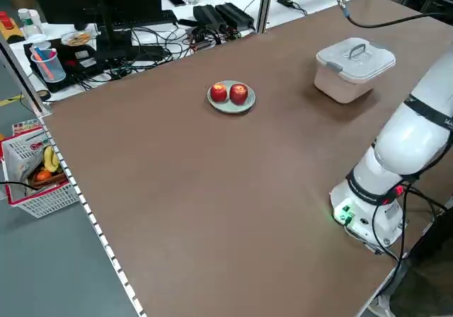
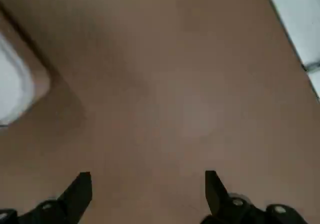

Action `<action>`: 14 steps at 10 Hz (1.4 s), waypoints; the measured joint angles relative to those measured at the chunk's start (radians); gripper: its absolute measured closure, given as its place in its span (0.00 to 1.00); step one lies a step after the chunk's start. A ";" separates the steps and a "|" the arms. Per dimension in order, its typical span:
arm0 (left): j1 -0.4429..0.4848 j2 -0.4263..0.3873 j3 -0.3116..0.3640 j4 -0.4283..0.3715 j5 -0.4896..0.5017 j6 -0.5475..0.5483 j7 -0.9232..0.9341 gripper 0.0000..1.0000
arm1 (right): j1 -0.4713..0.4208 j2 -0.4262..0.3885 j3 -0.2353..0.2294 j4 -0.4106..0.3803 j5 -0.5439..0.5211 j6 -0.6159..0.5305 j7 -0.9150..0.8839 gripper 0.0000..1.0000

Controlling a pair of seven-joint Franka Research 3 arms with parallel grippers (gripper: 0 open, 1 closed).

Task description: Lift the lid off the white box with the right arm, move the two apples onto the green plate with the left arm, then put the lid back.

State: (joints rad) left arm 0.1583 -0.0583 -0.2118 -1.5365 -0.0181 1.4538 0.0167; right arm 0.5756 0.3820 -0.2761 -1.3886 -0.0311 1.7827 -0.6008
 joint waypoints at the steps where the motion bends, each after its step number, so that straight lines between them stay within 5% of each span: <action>1: 0.000 0.001 -0.002 -0.001 0.000 0.000 -0.001 0.00 | -0.102 -0.002 0.016 -0.012 -0.014 0.050 0.002 0.00; 4: 0.001 0.005 -0.002 -0.003 0.009 0.007 -0.001 0.00 | -0.341 -0.032 0.053 -0.039 -0.016 0.082 0.064 0.00; 6: 0.001 0.009 -0.002 -0.004 0.014 0.009 -0.001 0.00 | -0.433 -0.143 0.112 -0.101 -0.016 0.052 0.172 0.00; 10: 0.001 0.010 -0.003 -0.004 0.029 0.016 -0.001 0.00 | -0.467 -0.374 0.180 -0.202 -0.016 -0.125 0.344 0.00; 14: -0.001 0.010 -0.003 -0.004 0.031 0.016 -0.001 0.00 | -0.449 -0.396 0.187 -0.232 -0.017 -0.144 0.477 0.00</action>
State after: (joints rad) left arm 0.1575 -0.0481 -0.2150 -1.5406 0.0131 1.4696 0.0154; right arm 0.1267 -0.0143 -0.0891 -1.6206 -0.0476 1.6389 -0.1236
